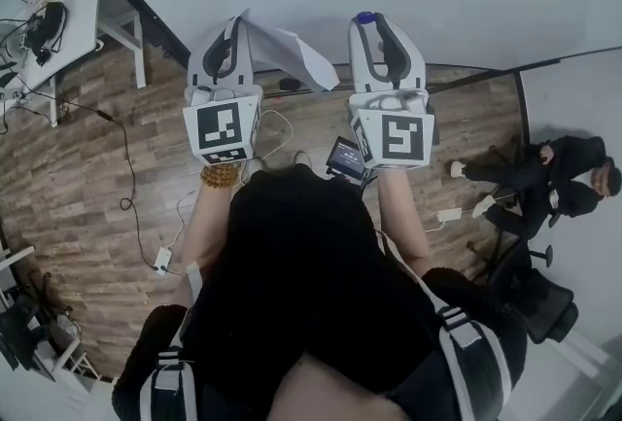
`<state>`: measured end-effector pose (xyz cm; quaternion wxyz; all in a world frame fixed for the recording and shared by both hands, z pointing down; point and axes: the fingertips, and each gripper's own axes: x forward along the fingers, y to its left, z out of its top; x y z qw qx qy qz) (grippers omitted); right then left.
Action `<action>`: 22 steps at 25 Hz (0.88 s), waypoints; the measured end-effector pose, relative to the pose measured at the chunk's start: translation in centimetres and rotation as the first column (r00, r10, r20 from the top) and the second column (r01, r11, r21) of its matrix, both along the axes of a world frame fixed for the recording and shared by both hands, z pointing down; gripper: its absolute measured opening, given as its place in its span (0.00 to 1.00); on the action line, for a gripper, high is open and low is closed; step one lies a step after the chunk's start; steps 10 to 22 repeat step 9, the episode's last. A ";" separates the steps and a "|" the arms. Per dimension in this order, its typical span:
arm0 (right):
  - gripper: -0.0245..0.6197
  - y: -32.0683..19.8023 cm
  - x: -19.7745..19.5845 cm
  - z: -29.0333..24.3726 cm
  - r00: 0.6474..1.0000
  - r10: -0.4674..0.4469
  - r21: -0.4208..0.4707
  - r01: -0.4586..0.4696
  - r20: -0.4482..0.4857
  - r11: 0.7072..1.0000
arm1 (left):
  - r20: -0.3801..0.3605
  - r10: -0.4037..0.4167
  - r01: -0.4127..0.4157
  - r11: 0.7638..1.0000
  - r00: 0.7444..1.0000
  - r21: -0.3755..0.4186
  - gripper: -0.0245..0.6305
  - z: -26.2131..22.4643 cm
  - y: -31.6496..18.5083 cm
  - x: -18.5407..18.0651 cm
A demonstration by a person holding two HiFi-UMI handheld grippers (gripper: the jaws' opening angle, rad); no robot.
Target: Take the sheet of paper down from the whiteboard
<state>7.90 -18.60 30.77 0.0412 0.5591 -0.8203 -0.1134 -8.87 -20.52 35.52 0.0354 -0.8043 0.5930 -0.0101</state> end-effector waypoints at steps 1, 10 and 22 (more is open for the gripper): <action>0.21 0.1 -0.2 -0.2 1.000 -0.002 0.003 0.002 -0.002 1.000 | -0.009 0.000 0.000 1.000 1.000 -0.001 0.05 -0.2 0.0 -0.2; 0.21 0.3 -0.3 -1.6 1.000 -0.015 0.037 0.015 0.009 0.999 | -0.060 0.000 -0.001 1.000 0.998 -0.019 0.05 -0.5 -0.3 -0.5; 0.21 0.3 -0.3 -1.6 1.000 -0.015 0.037 0.015 0.009 0.999 | -0.060 0.000 -0.001 1.000 0.998 -0.019 0.05 -0.5 -0.3 -0.5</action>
